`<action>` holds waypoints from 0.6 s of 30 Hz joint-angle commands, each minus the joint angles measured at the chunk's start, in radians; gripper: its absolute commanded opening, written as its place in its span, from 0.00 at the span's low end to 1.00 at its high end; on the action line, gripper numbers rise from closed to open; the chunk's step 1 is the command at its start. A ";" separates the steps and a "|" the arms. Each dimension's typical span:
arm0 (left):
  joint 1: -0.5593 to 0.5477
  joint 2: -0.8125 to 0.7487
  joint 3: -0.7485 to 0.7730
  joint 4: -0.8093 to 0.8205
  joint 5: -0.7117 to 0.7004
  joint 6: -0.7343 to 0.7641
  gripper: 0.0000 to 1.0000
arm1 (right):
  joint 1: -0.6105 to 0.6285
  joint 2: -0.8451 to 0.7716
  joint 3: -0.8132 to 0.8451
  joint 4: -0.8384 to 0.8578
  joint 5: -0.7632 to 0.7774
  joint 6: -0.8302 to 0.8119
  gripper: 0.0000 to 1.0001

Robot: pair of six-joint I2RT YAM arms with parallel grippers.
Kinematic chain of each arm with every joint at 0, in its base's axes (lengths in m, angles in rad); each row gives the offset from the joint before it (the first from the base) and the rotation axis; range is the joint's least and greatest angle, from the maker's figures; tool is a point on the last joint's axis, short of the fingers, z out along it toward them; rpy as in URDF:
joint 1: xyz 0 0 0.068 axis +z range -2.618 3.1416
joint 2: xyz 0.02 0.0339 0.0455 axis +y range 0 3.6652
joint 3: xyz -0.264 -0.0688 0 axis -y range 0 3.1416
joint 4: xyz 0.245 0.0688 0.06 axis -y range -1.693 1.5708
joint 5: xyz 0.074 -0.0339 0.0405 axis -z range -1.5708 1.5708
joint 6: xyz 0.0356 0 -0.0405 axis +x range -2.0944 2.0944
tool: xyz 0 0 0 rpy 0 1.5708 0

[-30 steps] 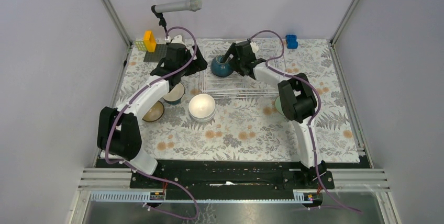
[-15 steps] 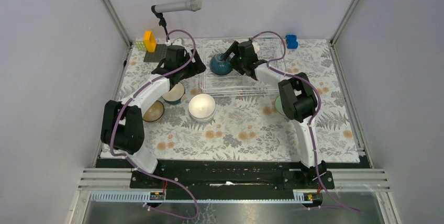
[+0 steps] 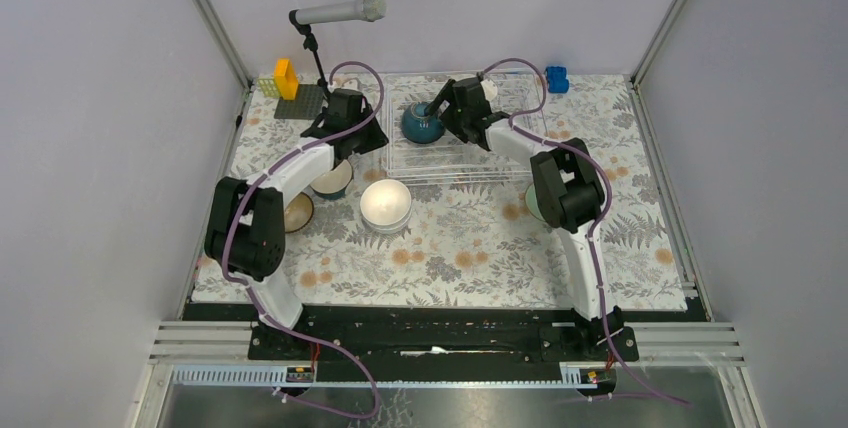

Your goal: Unload the bowls from the dish rack

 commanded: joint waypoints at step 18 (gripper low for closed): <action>-0.068 -0.019 0.045 0.053 0.070 -0.018 0.00 | 0.046 0.085 0.045 -0.032 -0.031 0.065 1.00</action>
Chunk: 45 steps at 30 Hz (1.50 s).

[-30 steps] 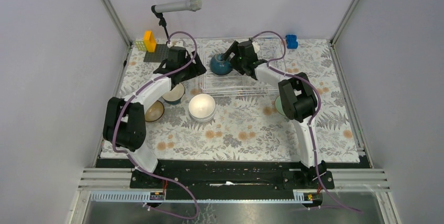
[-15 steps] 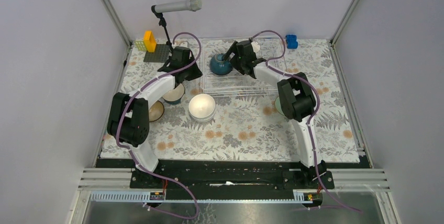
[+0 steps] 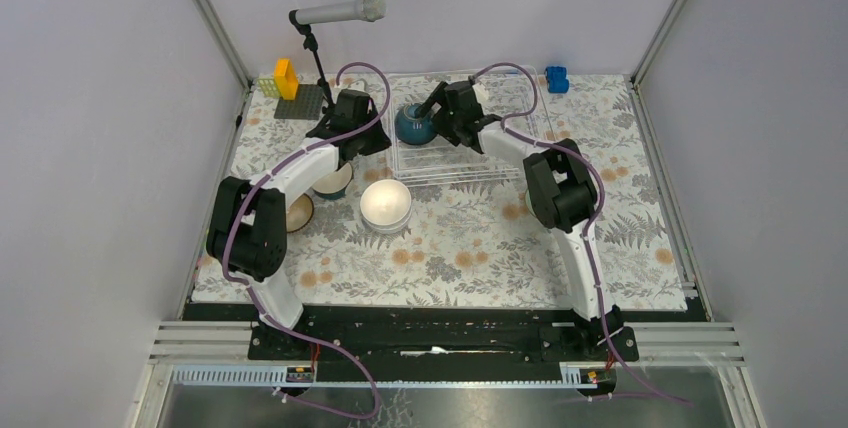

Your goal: Unload the bowls from the dish rack

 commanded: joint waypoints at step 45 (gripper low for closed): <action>-0.026 -0.062 0.046 0.000 -0.018 0.034 0.03 | -0.032 -0.167 -0.086 0.090 -0.048 -0.258 0.65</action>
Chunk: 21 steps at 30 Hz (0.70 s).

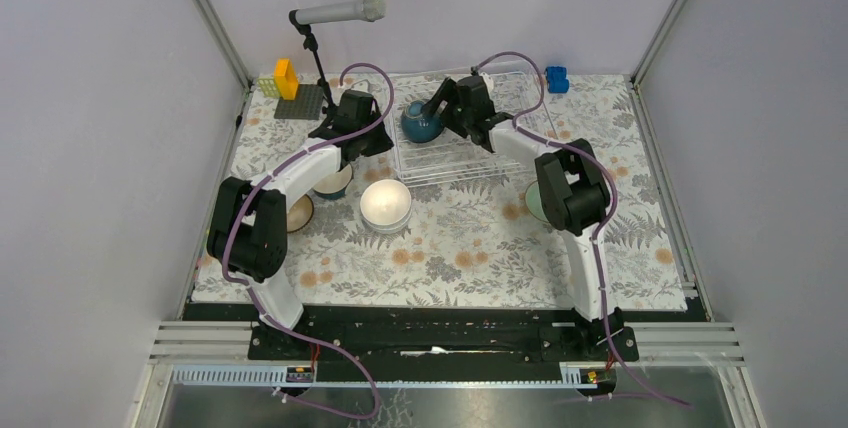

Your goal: Unload the bowls from the dish rack

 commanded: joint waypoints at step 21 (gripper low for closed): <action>-0.009 -0.060 0.045 0.011 0.014 0.042 0.03 | 0.034 -0.259 -0.010 -0.081 0.301 -0.658 0.53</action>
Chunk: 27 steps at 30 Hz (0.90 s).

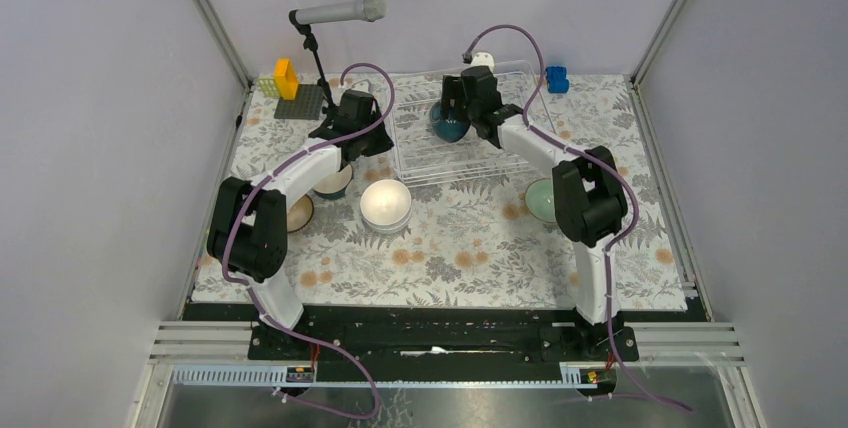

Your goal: Unload the bowls from the dish rack

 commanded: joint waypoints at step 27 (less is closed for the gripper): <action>0.045 -0.096 -0.013 0.062 0.093 -0.016 0.21 | 0.198 -0.060 -0.041 0.026 0.186 -0.516 1.00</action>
